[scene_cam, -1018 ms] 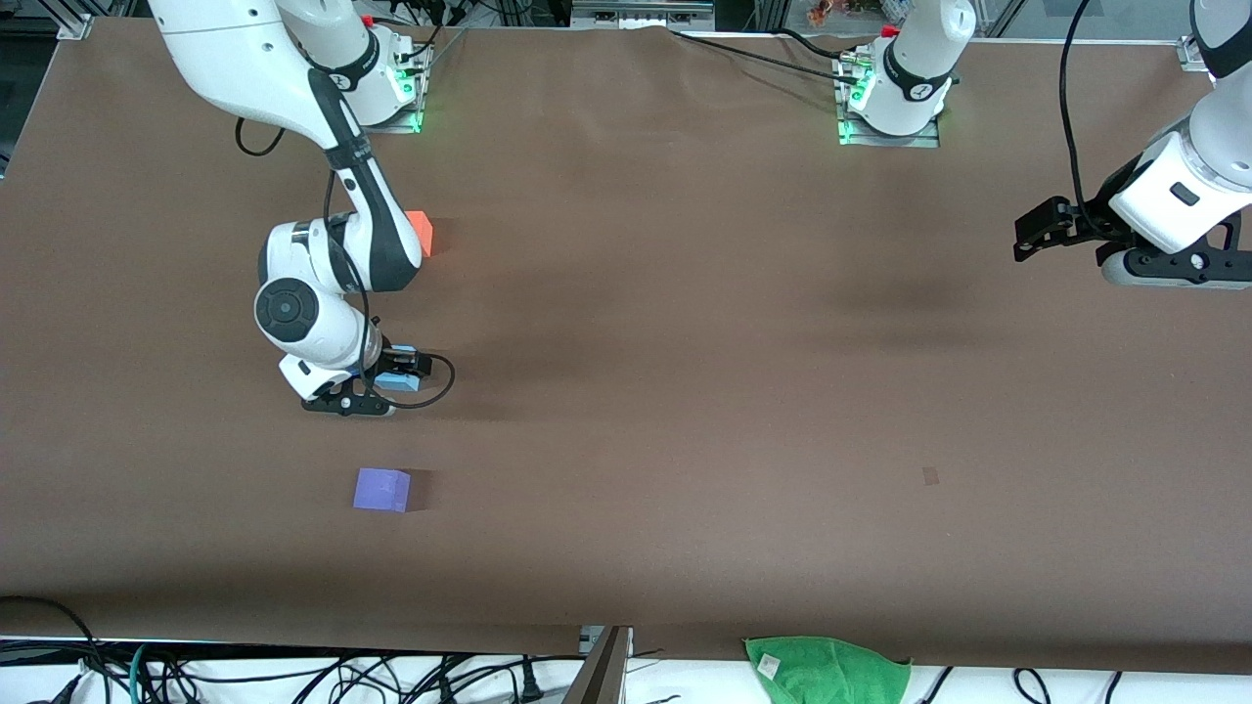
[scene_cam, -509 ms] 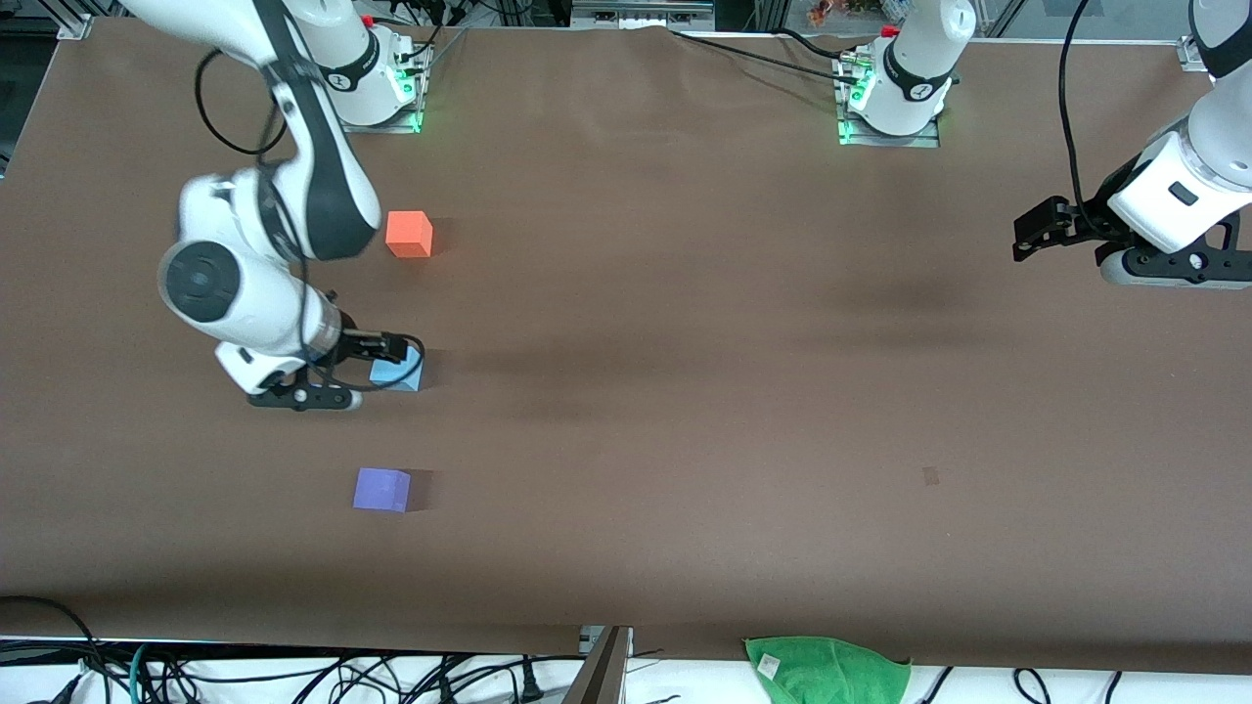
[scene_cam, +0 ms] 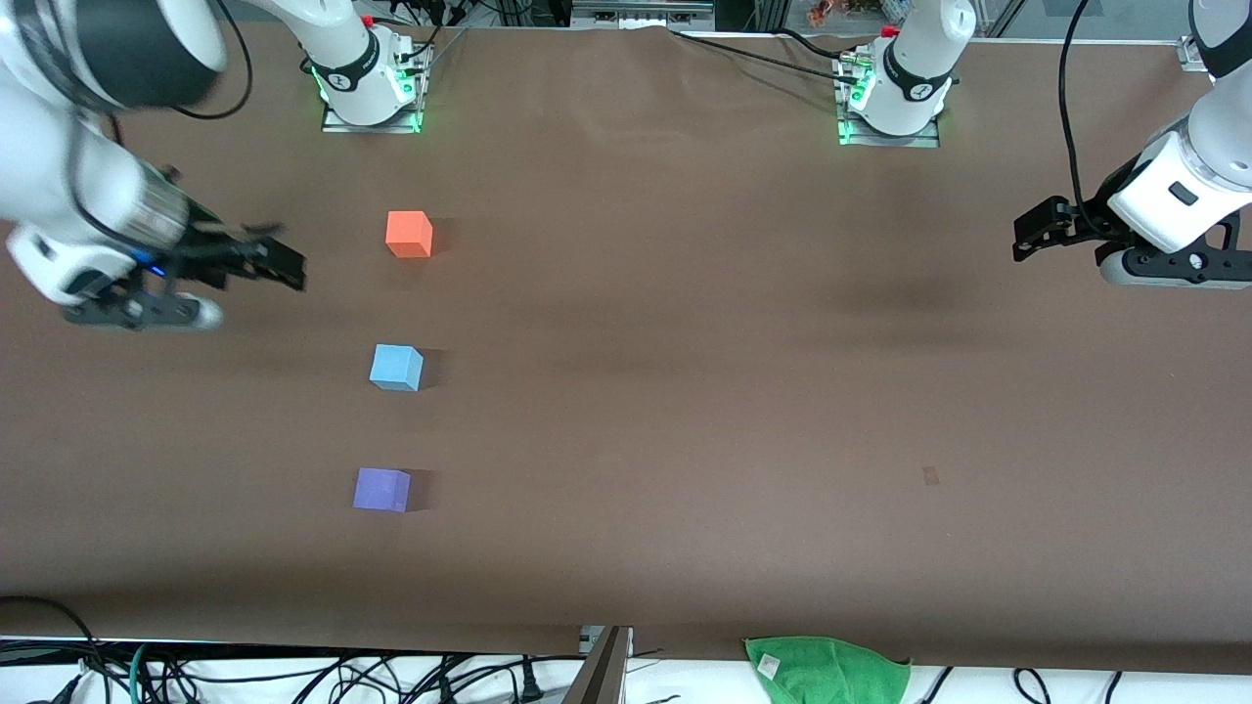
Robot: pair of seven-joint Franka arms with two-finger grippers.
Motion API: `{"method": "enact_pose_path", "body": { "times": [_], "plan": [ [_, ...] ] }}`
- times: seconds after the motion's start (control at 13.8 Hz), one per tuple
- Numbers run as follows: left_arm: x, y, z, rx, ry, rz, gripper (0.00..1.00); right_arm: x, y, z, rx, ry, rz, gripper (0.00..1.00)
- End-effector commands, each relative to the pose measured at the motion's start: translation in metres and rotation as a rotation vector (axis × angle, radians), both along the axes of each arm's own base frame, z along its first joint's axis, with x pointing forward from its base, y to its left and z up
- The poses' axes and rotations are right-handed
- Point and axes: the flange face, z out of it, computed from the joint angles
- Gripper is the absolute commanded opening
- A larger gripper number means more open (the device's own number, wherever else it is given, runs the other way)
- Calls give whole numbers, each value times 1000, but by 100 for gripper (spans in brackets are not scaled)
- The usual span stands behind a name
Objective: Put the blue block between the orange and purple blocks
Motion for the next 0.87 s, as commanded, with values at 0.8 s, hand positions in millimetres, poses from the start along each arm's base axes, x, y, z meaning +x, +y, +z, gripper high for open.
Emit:
{"method": "enact_pose_path", "body": {
  "times": [0.8],
  "plan": [
    [-2,-2,8,27,5,6,100,-25,-32,30,-52,16,122,99]
  ]
}}
